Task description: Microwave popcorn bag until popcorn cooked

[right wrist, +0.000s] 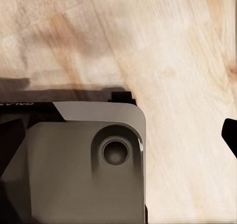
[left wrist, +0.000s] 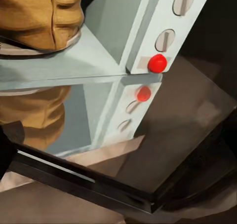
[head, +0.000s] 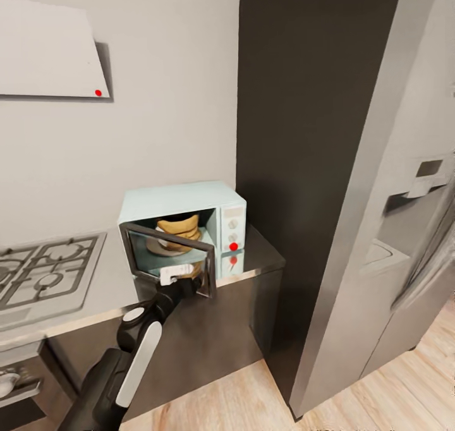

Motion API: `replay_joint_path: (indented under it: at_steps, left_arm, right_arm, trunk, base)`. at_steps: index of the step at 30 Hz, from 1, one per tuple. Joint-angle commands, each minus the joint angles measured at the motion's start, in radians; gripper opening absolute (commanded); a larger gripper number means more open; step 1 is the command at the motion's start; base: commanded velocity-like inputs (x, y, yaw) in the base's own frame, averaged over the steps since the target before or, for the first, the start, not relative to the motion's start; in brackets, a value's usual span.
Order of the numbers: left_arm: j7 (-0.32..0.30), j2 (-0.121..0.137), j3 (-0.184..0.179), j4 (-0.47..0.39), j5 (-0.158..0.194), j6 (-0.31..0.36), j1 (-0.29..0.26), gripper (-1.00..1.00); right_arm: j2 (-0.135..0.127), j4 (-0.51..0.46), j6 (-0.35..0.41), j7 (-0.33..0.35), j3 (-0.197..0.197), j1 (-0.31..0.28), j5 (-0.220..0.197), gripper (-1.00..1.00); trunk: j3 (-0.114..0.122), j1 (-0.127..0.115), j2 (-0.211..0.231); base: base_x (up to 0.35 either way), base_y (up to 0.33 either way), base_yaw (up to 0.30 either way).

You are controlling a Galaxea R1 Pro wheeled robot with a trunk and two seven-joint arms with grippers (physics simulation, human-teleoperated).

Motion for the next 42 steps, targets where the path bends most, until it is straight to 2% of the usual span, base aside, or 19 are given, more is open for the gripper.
replay_joint_path:
  at_steps: [1, 5, 8, 10, 13, 20, 25, 42]
  left_arm:
    - [0.007, 0.0, -0.014, -0.001, 0.03, 0.0, 0.0, 1.0]
    - [0.058, -0.002, -0.013, -0.001, -0.005, -0.001, 0.0, 1.0]
    - [0.097, -0.004, -0.013, -0.001, -0.01, -0.001, 0.0, 1.0]
    - [0.113, -0.015, -0.013, 0.0, -0.01, -0.006, 0.0, 1.0]
    - [0.118, -0.031, -0.013, 0.0, -0.012, -0.013, 0.0, 1.0]
    - [0.119, -0.033, -0.013, 0.001, -0.013, -0.015, 0.0, 1.0]
    - [0.119, -0.033, -0.013, 0.001, -0.03, -0.015, 0.0, 1.0]
    - [0.119, -0.033, -0.011, 0.001, -0.032, -0.017, 0.0, 1.0]
  right_arm:
    - [-0.001, 0.003, -0.006, 0.001, -0.009, -0.001, 0.008, 1.0]
    - [-0.002, 0.003, -0.007, 0.001, -0.009, -0.001, 0.008, 1.0]
    - [-0.002, 0.003, -0.007, 0.001, -0.009, -0.001, 0.008, 1.0]
    - [0.0, 0.003, -0.006, 0.001, -0.009, -0.001, 0.008, 1.0]
    - [0.001, 0.003, -0.006, 0.001, -0.009, -0.001, 0.008, 1.0]
    - [0.0, 0.003, -0.006, 0.001, -0.009, -0.001, 0.008, 1.0]
    - [0.0, 0.003, -0.006, 0.0, -0.009, -0.001, 0.008, 1.0]
    - [-0.003, 0.003, -0.006, 0.001, -0.009, -0.001, 0.008, 1.0]
  trunk:
    - [-0.001, 0.0, -0.001]
    - [-0.001, 0.0, -0.001]
    - [-0.001, 0.0, -0.001]
    - [-0.001, 0.0, -0.001]
    - [-0.001, 0.0, -0.001]
    - [-0.001, 0.0, -0.001]
    - [-0.001, 0.0, -0.001]
    - [-0.001, 0.0, -0.001]
  base:
    - [0.0, 0.0, -0.062]
    - [0.0, 0.0, -0.013]
    - [0.0, 0.0, -0.014]
    - [0.0, 0.0, -0.111]
    - [0.0, 0.0, -0.19]
    - [0.0, 0.0, -0.221]
    - [0.019, 0.0, -0.221]
    - [0.238, 0.0, -0.012]
